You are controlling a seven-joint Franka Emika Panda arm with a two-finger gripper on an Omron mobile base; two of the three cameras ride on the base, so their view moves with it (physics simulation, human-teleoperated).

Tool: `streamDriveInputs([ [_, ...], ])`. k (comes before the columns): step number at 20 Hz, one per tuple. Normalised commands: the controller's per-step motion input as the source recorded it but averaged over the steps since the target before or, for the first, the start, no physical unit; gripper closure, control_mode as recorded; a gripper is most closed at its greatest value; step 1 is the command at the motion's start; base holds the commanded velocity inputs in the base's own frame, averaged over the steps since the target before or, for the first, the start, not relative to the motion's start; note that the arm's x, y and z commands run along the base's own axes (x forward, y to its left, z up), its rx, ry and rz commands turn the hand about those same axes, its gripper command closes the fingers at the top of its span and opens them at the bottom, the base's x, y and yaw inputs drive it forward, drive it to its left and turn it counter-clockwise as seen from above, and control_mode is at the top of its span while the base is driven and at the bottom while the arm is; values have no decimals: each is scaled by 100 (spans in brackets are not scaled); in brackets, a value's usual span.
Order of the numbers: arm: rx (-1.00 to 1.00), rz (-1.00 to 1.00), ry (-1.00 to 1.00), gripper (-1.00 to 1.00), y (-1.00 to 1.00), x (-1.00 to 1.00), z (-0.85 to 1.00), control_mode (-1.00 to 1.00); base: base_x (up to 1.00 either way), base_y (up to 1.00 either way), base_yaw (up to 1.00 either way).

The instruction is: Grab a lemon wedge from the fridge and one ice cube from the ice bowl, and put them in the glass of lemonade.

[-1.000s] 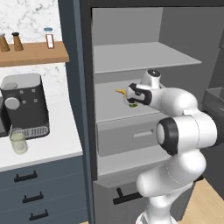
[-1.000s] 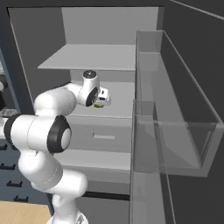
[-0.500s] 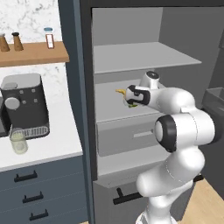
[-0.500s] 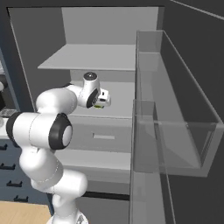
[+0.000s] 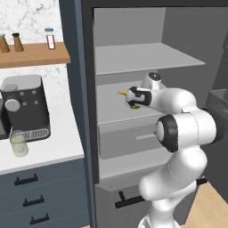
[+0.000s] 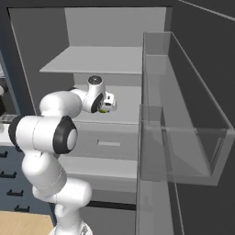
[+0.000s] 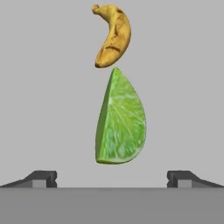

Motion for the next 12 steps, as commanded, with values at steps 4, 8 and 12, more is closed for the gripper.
streamDriveInputs([
  [4,0,0,1,-100,0,35,0,-100,0,0,0],
  [8,0,0,2,-100,0,41,0,-100,0,0,0],
  [12,0,0,1,-100,0,33,-5,-100,0,0,0],
])
